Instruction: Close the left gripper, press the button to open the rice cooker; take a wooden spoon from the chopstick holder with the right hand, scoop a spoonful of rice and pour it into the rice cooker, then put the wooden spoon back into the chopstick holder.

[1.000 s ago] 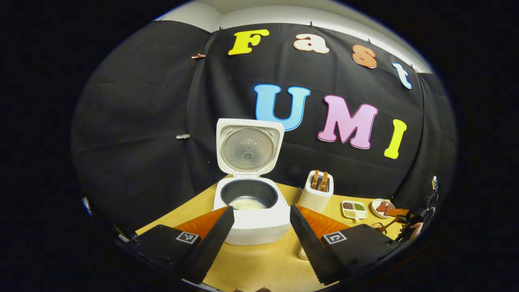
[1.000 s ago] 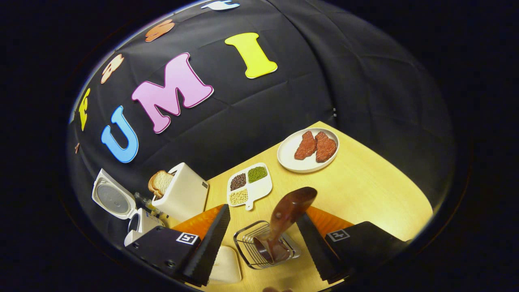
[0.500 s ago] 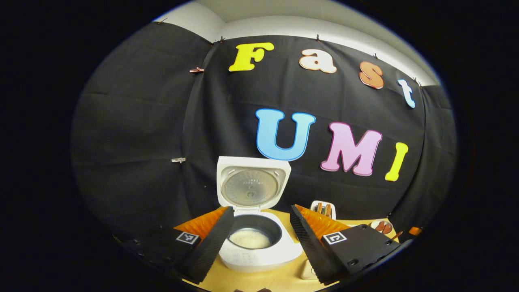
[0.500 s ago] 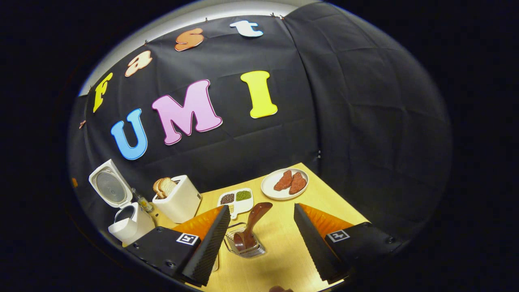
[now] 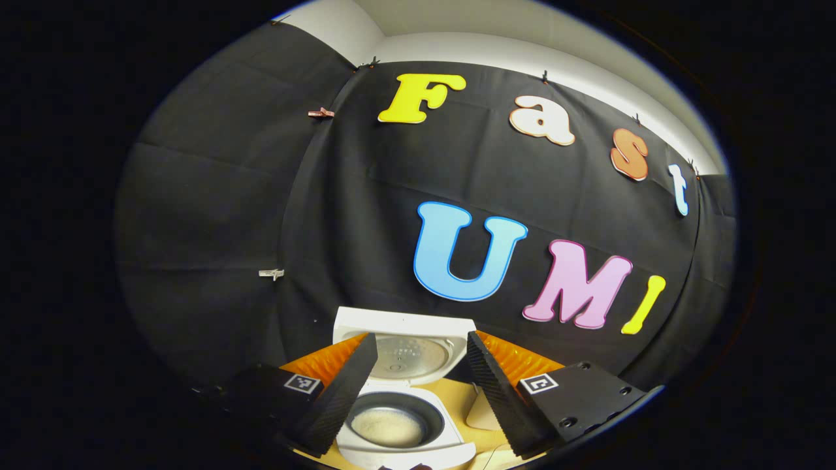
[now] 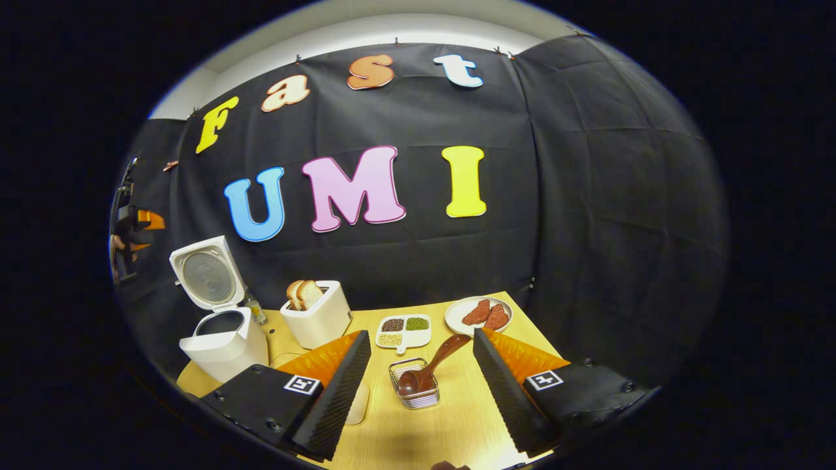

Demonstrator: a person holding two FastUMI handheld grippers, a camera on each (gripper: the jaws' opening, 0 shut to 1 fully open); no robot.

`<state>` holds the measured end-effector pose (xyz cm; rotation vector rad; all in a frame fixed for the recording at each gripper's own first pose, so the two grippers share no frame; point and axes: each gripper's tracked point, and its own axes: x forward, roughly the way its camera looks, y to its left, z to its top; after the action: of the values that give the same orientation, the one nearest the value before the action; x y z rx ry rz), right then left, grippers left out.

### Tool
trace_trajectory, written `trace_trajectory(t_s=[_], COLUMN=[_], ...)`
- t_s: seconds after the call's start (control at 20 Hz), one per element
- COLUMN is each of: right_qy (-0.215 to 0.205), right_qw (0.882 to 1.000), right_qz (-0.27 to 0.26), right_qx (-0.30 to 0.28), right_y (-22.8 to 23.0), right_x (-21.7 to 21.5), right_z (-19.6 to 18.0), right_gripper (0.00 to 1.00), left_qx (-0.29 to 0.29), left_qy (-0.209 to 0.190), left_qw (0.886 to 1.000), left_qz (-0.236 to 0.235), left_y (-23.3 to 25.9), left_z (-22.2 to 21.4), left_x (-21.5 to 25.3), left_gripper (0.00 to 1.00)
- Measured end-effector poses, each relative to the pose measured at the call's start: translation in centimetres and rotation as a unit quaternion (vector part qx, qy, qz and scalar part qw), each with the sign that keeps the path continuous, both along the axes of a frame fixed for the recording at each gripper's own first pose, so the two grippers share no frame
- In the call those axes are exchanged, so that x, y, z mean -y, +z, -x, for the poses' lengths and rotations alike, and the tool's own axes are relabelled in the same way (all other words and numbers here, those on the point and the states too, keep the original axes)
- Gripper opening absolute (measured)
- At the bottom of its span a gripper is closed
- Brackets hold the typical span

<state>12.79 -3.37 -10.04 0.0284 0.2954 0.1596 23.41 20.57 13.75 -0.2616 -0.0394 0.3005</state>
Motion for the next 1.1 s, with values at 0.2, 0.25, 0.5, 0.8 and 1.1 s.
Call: trace_trajectory(t_s=[0.2, 0.25, 0.5, 0.8, 1.1], right_qy=[0.015, 0.016, 0.012, 0.013, 0.010], right_qw=[1.000, 1.000, 1.000, 0.999, 0.999], right_qz=[0.011, 0.014, 0.017, 0.039, 0.026], right_qx=[0.009, 0.008, -0.008, -0.020, -0.033], right_y=[1.1, 1.2, 0.8, -0.4, -1.4], right_x=[-1.8, -2.0, -2.8, -2.8, -3.1], right_z=[1.6, 1.9, 2.7, 3.6, 4.3], right_gripper=[0.98, 0.98, 0.98, 0.98, 0.98], left_qx=[-0.011, -0.014, -0.020, -0.047, -0.093], left_qy=[0.013, 0.014, 0.001, -0.002, -0.005], left_qw=[0.999, 0.998, 0.994, 0.994, 0.990], left_qz=[-0.040, -0.053, -0.109, -0.099, -0.101], left_y=[-0.4, -0.3, -0.5, -4.2, -5.7], left_z=[-4.9, -6.0, -11.8, -16.4, -16.1], left_x=[-2.4, -2.8, -3.7, -5.2, -4.7], left_gripper=[0.95, 0.95, 0.94, 0.94, 0.97])
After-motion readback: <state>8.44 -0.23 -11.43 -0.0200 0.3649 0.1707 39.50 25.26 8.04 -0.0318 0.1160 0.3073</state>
